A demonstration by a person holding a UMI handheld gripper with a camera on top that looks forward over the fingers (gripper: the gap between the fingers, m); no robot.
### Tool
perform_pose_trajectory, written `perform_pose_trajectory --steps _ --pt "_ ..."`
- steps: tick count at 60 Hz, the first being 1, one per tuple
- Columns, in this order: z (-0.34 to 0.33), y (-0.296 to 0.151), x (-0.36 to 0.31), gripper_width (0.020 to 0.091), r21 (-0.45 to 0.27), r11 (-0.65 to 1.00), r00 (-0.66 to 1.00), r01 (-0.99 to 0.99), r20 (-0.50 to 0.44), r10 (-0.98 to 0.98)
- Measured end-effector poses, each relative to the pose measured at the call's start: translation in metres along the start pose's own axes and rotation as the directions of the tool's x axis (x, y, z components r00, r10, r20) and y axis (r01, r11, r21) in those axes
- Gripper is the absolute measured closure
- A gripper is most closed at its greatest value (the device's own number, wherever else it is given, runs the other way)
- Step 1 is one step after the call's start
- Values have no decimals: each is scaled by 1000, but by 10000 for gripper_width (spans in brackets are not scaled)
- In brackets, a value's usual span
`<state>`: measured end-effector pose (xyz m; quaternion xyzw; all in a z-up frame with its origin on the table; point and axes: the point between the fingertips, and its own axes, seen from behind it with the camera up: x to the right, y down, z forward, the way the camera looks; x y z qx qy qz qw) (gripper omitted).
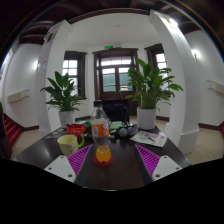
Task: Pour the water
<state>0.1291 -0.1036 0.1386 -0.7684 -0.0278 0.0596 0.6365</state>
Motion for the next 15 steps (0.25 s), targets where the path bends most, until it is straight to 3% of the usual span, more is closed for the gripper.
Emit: perform_pose_trajectory --steps 15 --pt "-21 -16 14 279 33 999 999 -15 -45 17"
